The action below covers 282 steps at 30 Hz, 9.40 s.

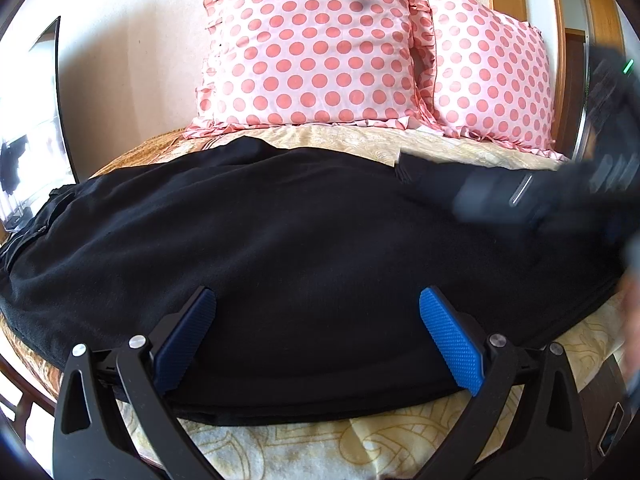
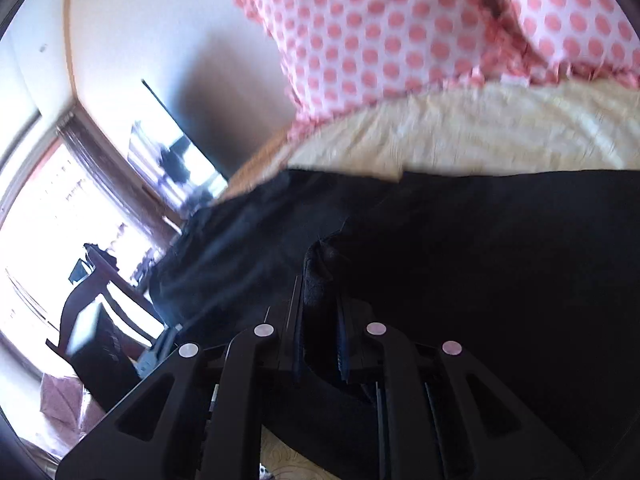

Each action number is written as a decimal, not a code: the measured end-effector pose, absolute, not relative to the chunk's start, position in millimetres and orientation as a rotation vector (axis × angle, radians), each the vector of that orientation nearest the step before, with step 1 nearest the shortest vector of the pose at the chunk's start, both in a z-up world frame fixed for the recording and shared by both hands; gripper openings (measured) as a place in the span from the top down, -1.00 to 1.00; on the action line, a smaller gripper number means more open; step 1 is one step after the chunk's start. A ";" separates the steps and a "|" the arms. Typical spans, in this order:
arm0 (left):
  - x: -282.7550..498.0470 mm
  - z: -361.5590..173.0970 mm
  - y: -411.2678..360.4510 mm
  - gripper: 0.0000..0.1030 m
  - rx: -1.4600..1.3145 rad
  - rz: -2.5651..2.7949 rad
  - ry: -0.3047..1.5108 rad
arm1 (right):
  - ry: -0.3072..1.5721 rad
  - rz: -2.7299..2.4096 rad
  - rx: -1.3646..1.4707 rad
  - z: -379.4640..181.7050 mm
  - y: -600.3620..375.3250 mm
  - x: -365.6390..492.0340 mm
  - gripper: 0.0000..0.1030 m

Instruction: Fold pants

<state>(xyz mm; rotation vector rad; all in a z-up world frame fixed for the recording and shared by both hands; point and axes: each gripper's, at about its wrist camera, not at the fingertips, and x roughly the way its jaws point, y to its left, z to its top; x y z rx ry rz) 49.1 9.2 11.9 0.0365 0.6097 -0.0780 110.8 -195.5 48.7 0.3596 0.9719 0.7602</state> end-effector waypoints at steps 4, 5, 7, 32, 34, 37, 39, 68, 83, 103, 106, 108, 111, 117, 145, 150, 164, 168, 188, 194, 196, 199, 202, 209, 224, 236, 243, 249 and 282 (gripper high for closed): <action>40.3 16.3 16.7 -0.97 -0.019 -0.094 0.588 | 0.912 0.764 0.410 56.5 -204.9 110.6 0.74; 37.7 18.5 19.3 -0.97 -0.038 -0.089 0.577 | 0.873 0.764 0.431 64.8 -204.4 109.7 0.74; 31.9 25.8 27.3 -0.97 -0.076 -0.072 0.542 | 0.806 0.766 0.438 81.0 -200.9 112.0 0.74; 5.7 46.8 124.0 -0.96 -0.275 0.207 0.467 | 0.844 0.937 0.013 62.3 -116.0 66.4 0.22; 2.9 48.6 128.6 -0.96 -0.273 0.225 0.457 | 0.811 0.989 0.017 71.8 -118.7 58.9 0.18; -0.4 51.6 136.1 -0.96 -0.261 0.261 0.446 | 0.719 0.903 0.025 87.1 -130.1 60.2 0.18; -1.7 52.5 142.1 -0.96 -0.266 0.280 0.444 | 0.714 0.797 -0.022 87.8 -129.1 69.6 0.18; 19.2 29.2 335.1 -0.77 -1.001 0.200 0.556 | 0.779 0.732 -0.132 67.3 -132.2 74.6 -0.46; 10.4 -5.4 379.2 -0.03 -1.338 0.127 0.406 | 0.774 0.736 -0.134 65.2 -132.0 73.6 -0.47; 25.9 4.8 374.8 0.42 -1.209 0.337 0.472 | 0.752 0.737 -0.108 63.7 -139.4 72.5 -0.47; 22.1 4.3 371.7 0.67 -1.198 0.343 0.452 | 0.738 0.739 -0.075 66.3 -146.8 71.6 -0.48; 21.1 15.2 364.4 0.78 -1.134 0.350 0.441 | 0.725 0.735 -0.047 69.2 -154.7 70.8 -0.51; 24.0 43.6 346.1 0.81 -0.996 0.342 0.423 | 0.697 0.710 -0.005 75.4 -175.2 69.3 -0.53; 44.8 134.9 251.5 0.82 -0.667 0.127 0.375 | 0.645 0.625 0.093 89.2 -230.3 64.0 -0.56; 73.5 99.6 -136.4 0.81 -0.151 -0.708 0.598 | 0.624 0.162 0.269 75.3 -388.7 36.5 -0.57; 68.1 57.2 -175.6 0.77 -0.028 -0.740 0.698 | 0.634 0.128 0.256 73.7 -389.3 37.9 -0.57; 32.7 82.7 -104.1 -0.92 -0.011 -0.621 0.529 | 0.478 0.129 0.191 119.1 -381.1 31.8 -0.56; 45.6 81.2 -66.9 -0.94 0.058 -0.345 0.483 | 0.486 0.351 0.166 126.5 -332.1 43.1 -0.56; 80.4 46.7 -5.0 -0.93 -0.025 -0.241 0.670 | 0.707 0.384 0.252 100.9 -323.7 88.9 -0.56; 119.7 47.2 33.6 -0.93 -0.161 -0.246 0.781 | 0.888 0.358 0.412 80.9 -364.2 157.7 -0.55; 130.6 39.7 40.0 -0.93 -0.200 -0.255 0.834 | 0.958 0.354 0.442 67.2 -365.4 174.0 -0.54; 135.8 27.9 46.0 -0.93 -0.267 -0.269 0.879 | 1.008 0.364 0.420 54.0 -356.9 182.9 -0.49; 132.6 23.2 46.3 -0.93 -0.279 -0.272 0.874 | 1.012 0.385 0.342 49.1 -343.8 182.5 -0.30; 132.4 23.2 42.1 -0.93 -0.251 -0.264 0.875 | 0.887 0.427 0.141 58.8 -323.2 171.3 0.39; 185.0 24.4 43.4 -0.81 -0.315 -0.358 0.996 | 0.926 0.414 0.217 46.4 -331.0 179.3 -0.04; 200.0 35.1 40.0 0.80 -0.284 -0.345 0.936 | 0.838 0.489 0.250 62.3 -327.5 176.7 0.65; 227.2 67.6 40.3 0.89 -0.318 -0.327 0.809 | 0.761 0.477 0.246 89.4 -319.8 209.3 0.68; 280.0 52.1 36.7 0.86 -0.315 -0.250 0.897 | 0.878 0.351 0.201 65.3 -305.9 255.9 0.68; 129.0 48.2 -14.8 -0.96 0.000 -0.292 0.821 | 0.755 0.237 0.029 75.9 -271.7 117.2 -0.97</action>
